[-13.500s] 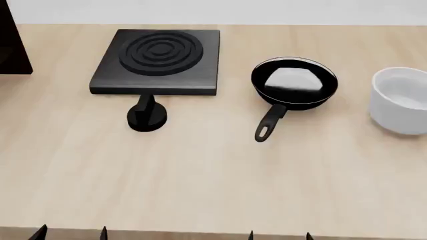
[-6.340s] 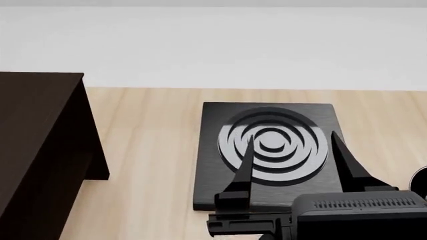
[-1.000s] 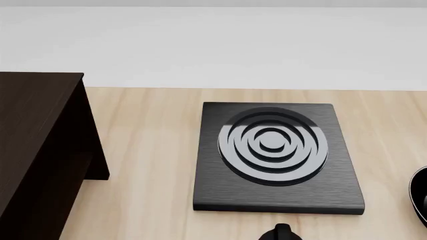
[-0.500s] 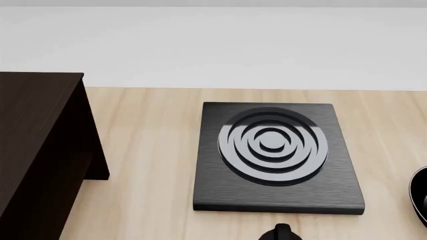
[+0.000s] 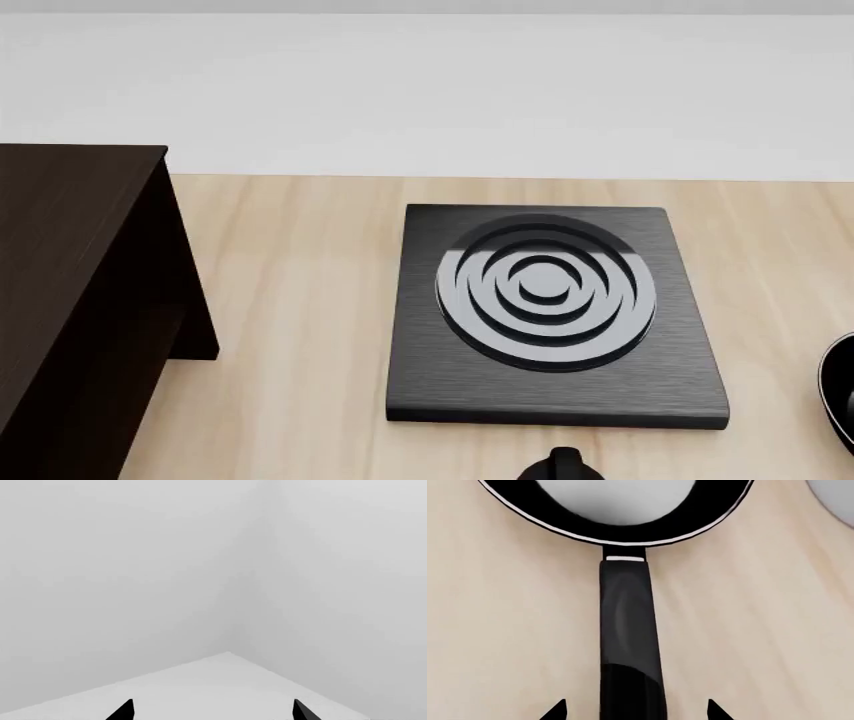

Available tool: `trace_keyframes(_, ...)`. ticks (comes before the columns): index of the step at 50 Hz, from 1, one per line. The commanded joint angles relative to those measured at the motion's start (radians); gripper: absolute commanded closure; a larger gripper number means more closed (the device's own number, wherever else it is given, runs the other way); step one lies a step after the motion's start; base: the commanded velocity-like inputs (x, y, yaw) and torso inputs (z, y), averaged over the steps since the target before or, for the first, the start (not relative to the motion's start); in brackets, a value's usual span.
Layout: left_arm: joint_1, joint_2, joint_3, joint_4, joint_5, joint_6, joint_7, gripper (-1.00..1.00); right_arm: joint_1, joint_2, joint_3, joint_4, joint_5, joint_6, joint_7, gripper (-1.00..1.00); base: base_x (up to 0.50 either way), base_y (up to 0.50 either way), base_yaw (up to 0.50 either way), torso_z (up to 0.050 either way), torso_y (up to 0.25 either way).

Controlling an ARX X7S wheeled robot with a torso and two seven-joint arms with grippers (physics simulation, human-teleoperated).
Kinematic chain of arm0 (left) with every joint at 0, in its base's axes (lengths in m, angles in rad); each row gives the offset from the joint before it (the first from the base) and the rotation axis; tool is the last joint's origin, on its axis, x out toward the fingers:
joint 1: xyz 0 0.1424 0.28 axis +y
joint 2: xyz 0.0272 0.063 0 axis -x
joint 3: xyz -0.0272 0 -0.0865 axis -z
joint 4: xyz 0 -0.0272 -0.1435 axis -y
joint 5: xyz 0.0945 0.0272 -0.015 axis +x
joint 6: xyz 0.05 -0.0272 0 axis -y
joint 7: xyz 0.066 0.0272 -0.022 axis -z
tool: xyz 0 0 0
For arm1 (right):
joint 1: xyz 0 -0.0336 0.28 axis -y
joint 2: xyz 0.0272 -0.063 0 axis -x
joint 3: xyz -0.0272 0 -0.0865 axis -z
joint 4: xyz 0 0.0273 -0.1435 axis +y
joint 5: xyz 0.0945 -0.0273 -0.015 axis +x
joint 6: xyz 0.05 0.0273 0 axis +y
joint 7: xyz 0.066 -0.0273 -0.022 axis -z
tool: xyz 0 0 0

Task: Put the frying pan under the cabinet shelf.

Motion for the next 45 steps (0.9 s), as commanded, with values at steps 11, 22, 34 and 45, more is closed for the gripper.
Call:
trace_keyframes(11,0.008,0.001,0.007,-0.001,0.009,0.005,0.002,-1.0,0.02,-0.024,-0.02,0.042,-0.024,-0.01,-0.024,-1.0,0.0,0.0,0.0,0.0,0.0)
trace_keyframes(22,0.005,-0.001,0.015,-0.002,0.01,0.004,-0.003,-1.0,0.039,-0.036,-0.043,0.088,-0.047,-0.014,-0.058,-1.0,0.0,0.0,0.0,0.0,0.0)
trace_keyframes(34,0.005,-0.002,0.021,-0.005,0.015,0.006,-0.002,-1.0,0.046,-0.069,-0.064,0.164,-0.077,-0.052,-0.102,-1.0,0.0,0.0,0.0,0.0,0.0)
trace_keyframes(45,0.005,-0.004,0.026,-0.006,0.016,0.007,-0.003,-1.0,0.066,-0.088,-0.08,0.22,-0.104,-0.079,-0.135,-1.0,0.01,0.0,0.0,0.0,0.0)
